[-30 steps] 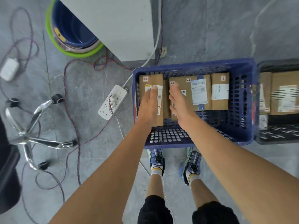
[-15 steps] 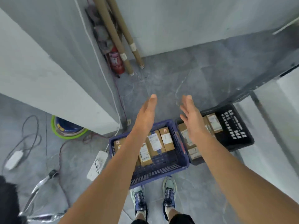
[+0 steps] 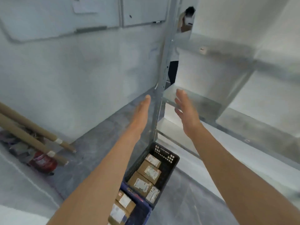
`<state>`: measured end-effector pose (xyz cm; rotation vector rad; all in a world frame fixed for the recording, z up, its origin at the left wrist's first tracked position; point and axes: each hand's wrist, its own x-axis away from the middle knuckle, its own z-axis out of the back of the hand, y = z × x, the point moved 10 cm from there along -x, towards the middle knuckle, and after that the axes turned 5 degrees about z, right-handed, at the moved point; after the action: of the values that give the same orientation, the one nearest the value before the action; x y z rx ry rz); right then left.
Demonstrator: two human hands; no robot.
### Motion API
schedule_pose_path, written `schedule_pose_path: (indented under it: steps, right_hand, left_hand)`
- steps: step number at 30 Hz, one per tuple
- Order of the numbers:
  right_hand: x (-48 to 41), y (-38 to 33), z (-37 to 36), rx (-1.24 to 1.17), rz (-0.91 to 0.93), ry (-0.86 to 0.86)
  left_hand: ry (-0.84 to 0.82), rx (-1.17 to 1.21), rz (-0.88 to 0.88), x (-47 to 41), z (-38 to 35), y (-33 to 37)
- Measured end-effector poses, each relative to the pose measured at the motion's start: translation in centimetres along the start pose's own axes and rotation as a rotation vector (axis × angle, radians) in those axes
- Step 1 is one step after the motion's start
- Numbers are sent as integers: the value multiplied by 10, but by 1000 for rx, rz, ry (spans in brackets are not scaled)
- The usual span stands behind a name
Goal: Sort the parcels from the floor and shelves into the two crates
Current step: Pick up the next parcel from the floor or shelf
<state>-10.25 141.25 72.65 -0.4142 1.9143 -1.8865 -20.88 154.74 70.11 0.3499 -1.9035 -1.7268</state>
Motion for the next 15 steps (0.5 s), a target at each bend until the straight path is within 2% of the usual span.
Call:
schedule_pose_path:
  steps: [5,10,15]
  right_hand:
    - [10,-73,100,3,122,212]
    - [51,-120,203,17,205,399]
    - [126,-142,304,38,227,601]
  left_hand:
    - [-195,-99,-192,2,-108,78]
    - [-370,-139,-230,25,-220,107]
    - [-585,-162,-217,80,-339,103]
